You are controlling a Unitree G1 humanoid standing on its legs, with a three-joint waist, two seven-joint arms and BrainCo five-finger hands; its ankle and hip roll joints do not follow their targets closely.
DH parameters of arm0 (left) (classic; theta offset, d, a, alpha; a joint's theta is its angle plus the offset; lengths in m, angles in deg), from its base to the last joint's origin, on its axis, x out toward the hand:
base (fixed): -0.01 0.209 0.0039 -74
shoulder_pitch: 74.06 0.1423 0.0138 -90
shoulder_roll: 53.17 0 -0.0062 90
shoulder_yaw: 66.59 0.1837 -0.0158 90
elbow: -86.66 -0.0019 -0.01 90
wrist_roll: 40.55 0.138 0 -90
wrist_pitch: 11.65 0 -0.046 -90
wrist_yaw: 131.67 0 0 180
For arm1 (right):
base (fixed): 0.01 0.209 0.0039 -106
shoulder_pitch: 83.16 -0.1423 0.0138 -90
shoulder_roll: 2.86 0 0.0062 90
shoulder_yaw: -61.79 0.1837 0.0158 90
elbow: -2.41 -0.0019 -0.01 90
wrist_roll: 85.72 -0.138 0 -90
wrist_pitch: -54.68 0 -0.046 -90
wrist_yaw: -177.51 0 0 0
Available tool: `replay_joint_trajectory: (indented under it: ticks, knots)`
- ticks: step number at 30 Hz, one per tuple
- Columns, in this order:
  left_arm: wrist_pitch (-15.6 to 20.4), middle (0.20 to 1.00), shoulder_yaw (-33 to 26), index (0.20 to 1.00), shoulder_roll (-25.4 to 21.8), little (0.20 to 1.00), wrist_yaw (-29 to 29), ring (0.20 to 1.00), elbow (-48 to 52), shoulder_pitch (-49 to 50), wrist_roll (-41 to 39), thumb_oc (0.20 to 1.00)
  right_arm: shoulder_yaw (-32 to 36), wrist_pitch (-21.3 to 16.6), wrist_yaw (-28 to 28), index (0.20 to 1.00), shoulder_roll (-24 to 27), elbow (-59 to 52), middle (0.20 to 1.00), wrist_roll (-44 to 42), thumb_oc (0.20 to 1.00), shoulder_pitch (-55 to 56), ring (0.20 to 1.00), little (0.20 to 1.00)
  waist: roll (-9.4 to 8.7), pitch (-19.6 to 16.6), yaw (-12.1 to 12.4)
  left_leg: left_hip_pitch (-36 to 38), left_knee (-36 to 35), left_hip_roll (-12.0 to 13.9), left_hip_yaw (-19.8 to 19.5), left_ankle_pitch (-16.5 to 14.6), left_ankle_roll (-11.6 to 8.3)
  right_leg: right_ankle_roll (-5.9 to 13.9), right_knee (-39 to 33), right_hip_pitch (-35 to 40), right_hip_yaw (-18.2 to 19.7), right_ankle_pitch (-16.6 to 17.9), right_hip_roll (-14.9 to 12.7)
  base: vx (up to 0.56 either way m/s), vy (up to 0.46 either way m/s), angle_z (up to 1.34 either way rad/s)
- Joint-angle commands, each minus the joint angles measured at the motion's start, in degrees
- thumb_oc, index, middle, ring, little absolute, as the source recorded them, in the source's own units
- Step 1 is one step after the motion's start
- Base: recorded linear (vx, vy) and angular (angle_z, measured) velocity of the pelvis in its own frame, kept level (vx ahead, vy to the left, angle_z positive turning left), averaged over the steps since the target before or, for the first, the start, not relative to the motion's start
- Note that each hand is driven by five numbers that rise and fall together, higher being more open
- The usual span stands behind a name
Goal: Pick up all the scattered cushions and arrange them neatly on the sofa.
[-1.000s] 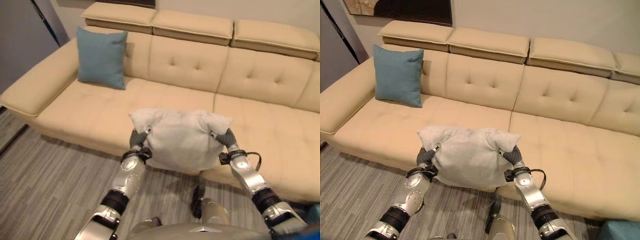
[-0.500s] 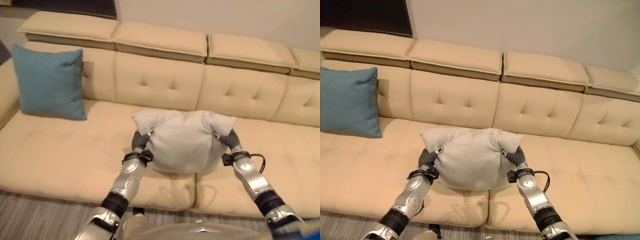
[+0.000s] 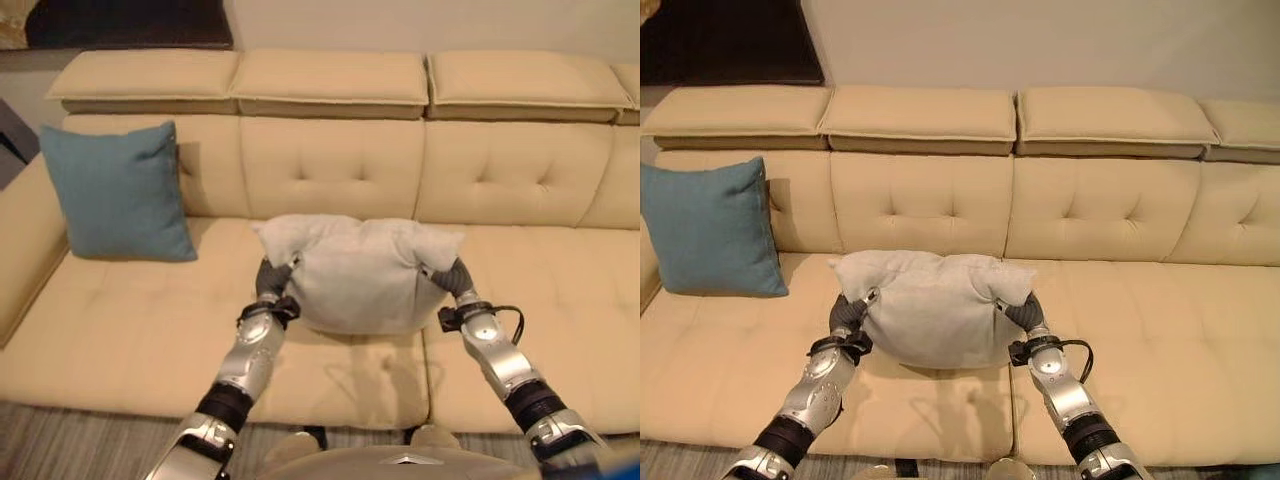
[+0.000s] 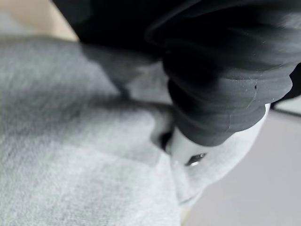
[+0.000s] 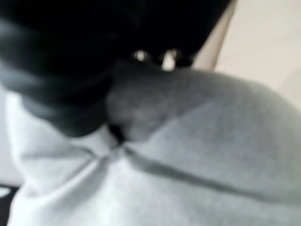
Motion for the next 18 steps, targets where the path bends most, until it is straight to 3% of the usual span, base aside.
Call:
replay_joint_trajectory:
  ticks: [1, 11, 18]
  knots:
    - [2.7, 0.2, 3.94, 0.2, 2.74, 0.2, 5.59, 0.2, 5.53, -4.85, 2.66, 0.2, 0.53, -5.58, 1.11, 0.2, -2.89, -5.98, 0.2, 0.3, 0.2, -5.01, 0.2, 0.2, -2.34, -6.03, 0.21, -0.37, 3.96, -0.82, 2.01, -2.51, -3.26, 4.65, 2.77, -1.62, -0.75, 0.58, -1.53, 0.05, -0.078, -0.1]
    - [2.9, 0.2, 4.54, 0.2, 3.56, 0.2, 3.81, 0.2, 7.21, -9.84, 3.34, 0.2, 2.52, -6.44, -0.34, 0.2, -1.11, -11.42, 0.2, 1.45, 0.2, -5.42, 0.2, 0.2, -1.39, -5.19, -1.28, 0.66, 4.68, 0.85, 2.0, -2.78, -4.62, 3.4, 1.73, 1.82, -2.94, -2.17, -0.5, 0.05, -0.048, 0.09]
    - [7.2, 0.2, 4.95, 0.2, 0.94, 0.2, -4.25, 0.2, 4.32, -32.24, 4.3, 0.2, 0.35, -7.3, -7.04, 0.2, -0.36, -9.45, 0.2, 0.46, 0.2, -26.16, 0.2, 0.2, -0.72, 0.44, -1.45, -7.72, 4.18, 1.41, 2.01, -0.44, -4.67, 3.77, 1.78, -7.69, -1.01, 0.58, -0.13, -0.18, -0.003, -0.02]
